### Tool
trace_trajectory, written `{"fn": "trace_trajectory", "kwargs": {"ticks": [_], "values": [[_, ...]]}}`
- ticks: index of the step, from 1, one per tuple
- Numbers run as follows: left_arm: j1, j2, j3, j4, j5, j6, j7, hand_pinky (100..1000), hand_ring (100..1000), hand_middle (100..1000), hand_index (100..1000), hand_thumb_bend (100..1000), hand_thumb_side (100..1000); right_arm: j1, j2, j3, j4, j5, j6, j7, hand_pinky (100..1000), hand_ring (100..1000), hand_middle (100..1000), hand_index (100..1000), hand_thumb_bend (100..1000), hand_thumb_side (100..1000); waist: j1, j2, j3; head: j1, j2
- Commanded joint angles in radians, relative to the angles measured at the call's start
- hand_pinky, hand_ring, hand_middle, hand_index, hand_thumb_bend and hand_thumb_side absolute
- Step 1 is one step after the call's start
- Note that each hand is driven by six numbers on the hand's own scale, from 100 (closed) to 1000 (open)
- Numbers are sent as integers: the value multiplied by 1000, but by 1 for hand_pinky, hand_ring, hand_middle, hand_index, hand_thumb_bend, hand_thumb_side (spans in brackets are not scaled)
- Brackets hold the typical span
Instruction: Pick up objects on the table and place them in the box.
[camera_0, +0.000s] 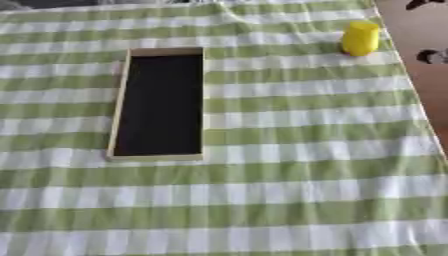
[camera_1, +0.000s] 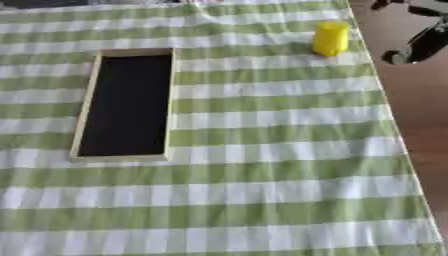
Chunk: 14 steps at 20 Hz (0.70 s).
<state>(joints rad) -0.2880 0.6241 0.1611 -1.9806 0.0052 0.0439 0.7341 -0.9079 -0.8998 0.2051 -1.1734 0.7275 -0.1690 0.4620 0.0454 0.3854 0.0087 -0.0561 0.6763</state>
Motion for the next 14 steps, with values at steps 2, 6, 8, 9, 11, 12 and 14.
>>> {"fn": "trace_trajectory", "kwargs": {"ticks": [2,6,8,9,11,12,14], "values": [[-10,18,2,-19,1,0,-5,872,849,799,959,535,737,-31,-6,-5,7,4,5,-29,953,956,885,935,424,100,0,-22,0,-7,-11],[-11,15,1,-19,1,-1,-7,871,848,797,958,536,737,-48,15,-3,23,7,22,-63,948,952,879,933,409,100,3,-16,3,-16,-18],[-11,13,1,-19,0,-1,-8,872,848,795,957,536,737,-57,26,-4,38,15,31,-80,942,945,871,934,371,100,6,-10,4,-24,-24],[-12,11,1,-19,1,-1,-8,872,848,795,957,537,737,-61,33,-8,46,20,37,-95,941,943,871,933,359,100,7,-7,6,-29,-27],[-13,9,0,-19,2,0,-9,872,847,794,957,537,737,-70,47,-12,64,27,45,-119,942,944,876,934,338,100,10,1,9,-36,-34],[-14,9,1,-19,2,-1,-9,872,847,794,957,537,737,-74,53,-12,71,29,46,-125,943,945,879,935,334,100,12,5,9,-39,-37],[-16,7,1,-19,3,-1,-9,872,847,796,957,537,736,-80,61,-10,81,32,42,-131,943,946,881,936,334,100,17,12,7,-42,-44]]}}
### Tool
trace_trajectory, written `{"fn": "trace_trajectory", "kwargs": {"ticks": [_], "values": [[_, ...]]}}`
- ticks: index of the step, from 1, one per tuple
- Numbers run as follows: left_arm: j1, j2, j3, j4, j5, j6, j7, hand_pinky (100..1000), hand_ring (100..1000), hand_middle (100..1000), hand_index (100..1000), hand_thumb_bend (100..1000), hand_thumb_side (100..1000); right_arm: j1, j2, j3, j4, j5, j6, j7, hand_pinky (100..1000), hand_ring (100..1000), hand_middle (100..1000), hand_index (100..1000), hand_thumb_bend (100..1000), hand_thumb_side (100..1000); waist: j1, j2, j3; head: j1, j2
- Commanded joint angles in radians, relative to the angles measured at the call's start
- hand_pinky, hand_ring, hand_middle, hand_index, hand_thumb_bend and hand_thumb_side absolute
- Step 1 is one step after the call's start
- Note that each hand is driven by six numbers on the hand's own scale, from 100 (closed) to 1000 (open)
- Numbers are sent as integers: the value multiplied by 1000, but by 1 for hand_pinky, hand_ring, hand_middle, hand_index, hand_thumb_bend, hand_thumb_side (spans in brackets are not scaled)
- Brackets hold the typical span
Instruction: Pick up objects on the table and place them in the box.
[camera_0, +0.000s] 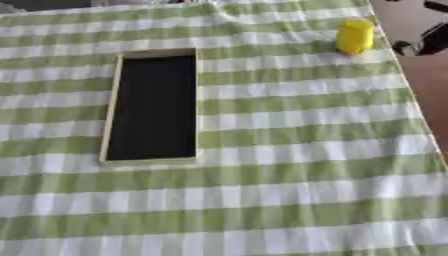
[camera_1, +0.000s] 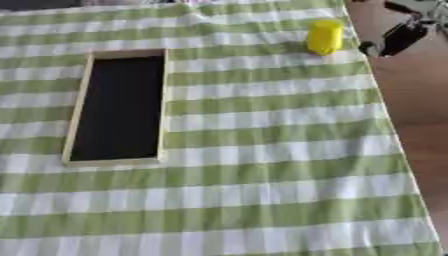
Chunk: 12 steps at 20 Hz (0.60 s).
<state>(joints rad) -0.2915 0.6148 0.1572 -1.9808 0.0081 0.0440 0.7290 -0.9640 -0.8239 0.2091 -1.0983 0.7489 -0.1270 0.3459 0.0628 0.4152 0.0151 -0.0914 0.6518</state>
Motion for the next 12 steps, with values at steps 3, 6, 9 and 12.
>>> {"fn": "trace_trajectory", "kwargs": {"ticks": [3,6,9,12], "values": [[-16,13,5,-19,2,-2,-4,872,846,800,957,535,737,-33,-5,-15,20,21,-2,-18,943,947,884,936,338,100,5,-5,-1,-12,-32],[-18,11,5,-19,4,-4,-4,872,846,801,956,533,738,-40,4,-24,40,36,2,-28,943,947,885,935,325,100,10,8,1,-18,-44],[-17,8,7,-19,6,-3,-2,872,845,800,956,531,739,-47,13,-32,48,38,3,-42,943,947,885,934,306,100,14,18,2,-20,-51],[-17,4,7,-19,8,-3,-1,872,845,799,956,529,739,-53,19,-29,43,30,-2,-43,944,946,885,935,286,100,17,24,0,-20,-54]]}}
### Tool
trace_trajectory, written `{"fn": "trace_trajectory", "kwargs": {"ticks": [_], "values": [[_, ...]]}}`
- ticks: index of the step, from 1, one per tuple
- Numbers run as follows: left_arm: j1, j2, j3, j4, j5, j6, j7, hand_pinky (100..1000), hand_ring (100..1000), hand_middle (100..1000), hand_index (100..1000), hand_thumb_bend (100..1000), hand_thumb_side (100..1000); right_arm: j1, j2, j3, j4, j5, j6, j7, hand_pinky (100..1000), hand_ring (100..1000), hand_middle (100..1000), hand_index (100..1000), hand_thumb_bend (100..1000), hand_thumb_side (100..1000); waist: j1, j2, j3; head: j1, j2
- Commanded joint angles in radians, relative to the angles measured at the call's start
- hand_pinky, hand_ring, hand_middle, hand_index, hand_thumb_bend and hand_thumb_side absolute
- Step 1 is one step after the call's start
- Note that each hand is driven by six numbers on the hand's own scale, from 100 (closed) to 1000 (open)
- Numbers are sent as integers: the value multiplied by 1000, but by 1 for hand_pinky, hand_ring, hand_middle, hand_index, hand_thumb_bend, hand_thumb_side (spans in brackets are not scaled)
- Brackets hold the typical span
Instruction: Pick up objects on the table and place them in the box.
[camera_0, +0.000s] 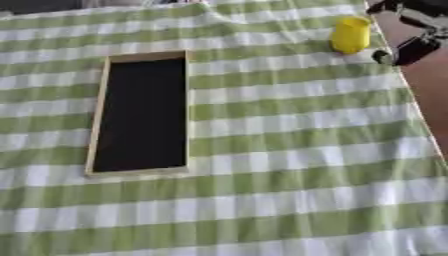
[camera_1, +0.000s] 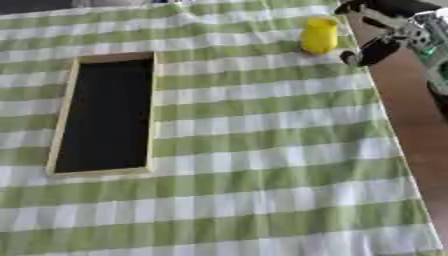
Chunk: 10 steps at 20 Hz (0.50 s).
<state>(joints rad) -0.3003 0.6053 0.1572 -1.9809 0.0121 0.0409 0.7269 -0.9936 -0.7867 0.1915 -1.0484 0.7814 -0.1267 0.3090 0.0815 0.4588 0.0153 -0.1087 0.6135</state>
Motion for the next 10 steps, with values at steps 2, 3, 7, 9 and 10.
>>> {"fn": "trace_trajectory", "kwargs": {"ticks": [2,3,7,9,10], "values": [[-9,12,7,-19,5,0,1,872,845,800,956,528,740,-29,-14,-10,-10,-8,-2,-8,943,946,884,934,285,100,0,-17,-2,-2,-16],[-10,11,7,-19,5,0,1,873,845,800,956,529,739,-31,-13,-9,-12,-9,0,-11,943,946,884,934,284,100,0,-16,-3,-3,-16],[-9,11,7,-19,2,1,0,873,845,800,956,527,740,-37,-10,-10,-17,-10,7,-24,943,945,883,935,270,100,0,-17,-5,-1,-15],[-7,10,9,-19,2,1,1,874,846,800,956,523,740,-42,-7,-12,-23,-15,8,-25,942,945,883,935,270,100,-1,-18,-6,-1,-16],[-7,10,9,-19,2,1,1,875,846,801,956,523,740,-43,-6,-11,-25,-16,8,-24,942,945,883,935,275,100,-2,-19,-6,-1,-16]]}}
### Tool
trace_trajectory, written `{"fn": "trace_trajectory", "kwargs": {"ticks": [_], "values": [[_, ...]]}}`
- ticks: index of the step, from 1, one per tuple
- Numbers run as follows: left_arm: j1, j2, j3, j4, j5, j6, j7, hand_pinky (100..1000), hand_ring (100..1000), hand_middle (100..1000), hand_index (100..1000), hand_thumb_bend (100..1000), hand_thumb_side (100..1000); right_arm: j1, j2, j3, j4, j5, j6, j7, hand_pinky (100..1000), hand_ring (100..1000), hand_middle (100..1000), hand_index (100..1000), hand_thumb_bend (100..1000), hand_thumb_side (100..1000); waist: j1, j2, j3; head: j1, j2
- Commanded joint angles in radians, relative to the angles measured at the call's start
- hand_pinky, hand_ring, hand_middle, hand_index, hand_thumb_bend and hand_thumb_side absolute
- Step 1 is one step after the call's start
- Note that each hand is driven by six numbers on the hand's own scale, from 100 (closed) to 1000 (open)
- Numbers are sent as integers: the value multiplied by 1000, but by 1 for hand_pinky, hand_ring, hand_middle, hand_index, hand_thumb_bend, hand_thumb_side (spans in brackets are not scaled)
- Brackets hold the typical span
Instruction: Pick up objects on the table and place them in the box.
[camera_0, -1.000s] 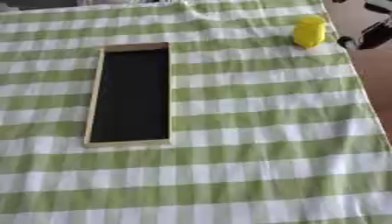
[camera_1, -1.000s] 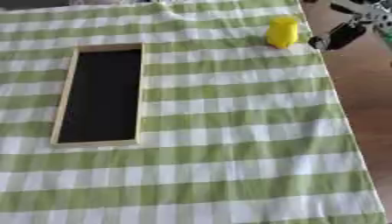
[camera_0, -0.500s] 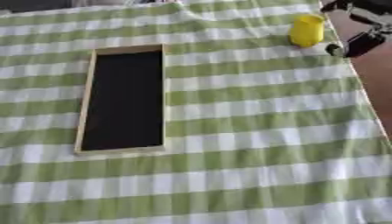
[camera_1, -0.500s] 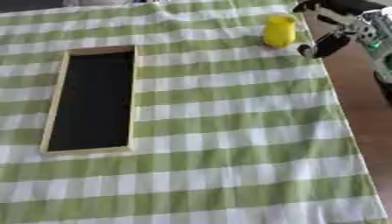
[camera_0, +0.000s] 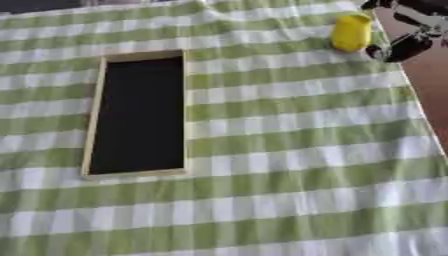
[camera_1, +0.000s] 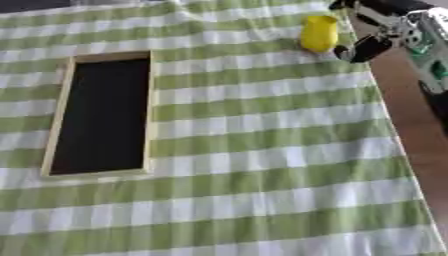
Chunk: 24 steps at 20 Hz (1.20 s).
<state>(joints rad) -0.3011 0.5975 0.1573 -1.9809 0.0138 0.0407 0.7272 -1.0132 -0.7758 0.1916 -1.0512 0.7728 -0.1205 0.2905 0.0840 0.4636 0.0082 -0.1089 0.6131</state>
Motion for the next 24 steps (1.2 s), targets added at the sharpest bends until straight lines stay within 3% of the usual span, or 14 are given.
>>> {"fn": "trace_trajectory", "kwargs": {"ticks": [1,17,20,21,22,24], "values": [[-7,18,9,-19,0,0,0,875,846,801,956,520,741,-26,-15,-8,-23,-7,0,-3,942,945,884,935,283,100,-6,-25,1,-1,-16],[-13,7,12,-19,9,-9,-4,878,847,801,955,507,744,-34,8,6,11,37,-20,25,938,946,877,927,315,100,-12,-5,18,-2,-27],[-14,5,14,-19,12,-9,-3,879,847,801,955,505,744,-33,12,5,14,39,-24,24,929,935,851,907,234,100,-12,-2,22,-2,-28],[-14,5,14,-19,12,-9,-2,879,847,800,955,504,744,-33,13,4,16,38,-23,19,924,925,826,884,153,100,-11,-1,23,-2,-28],[-14,4,15,-19,13,-9,-2,879,847,800,955,504,744,-33,13,3,17,37,-18,10,924,925,826,884,153,100,-11,0,25,-1,-29],[-13,2,16,-19,15,-8,0,879,847,799,955,502,744,-33,16,-1,18,29,-2,-22,911,896,757,811,100,100,-11,1,26,0,-28]]}}
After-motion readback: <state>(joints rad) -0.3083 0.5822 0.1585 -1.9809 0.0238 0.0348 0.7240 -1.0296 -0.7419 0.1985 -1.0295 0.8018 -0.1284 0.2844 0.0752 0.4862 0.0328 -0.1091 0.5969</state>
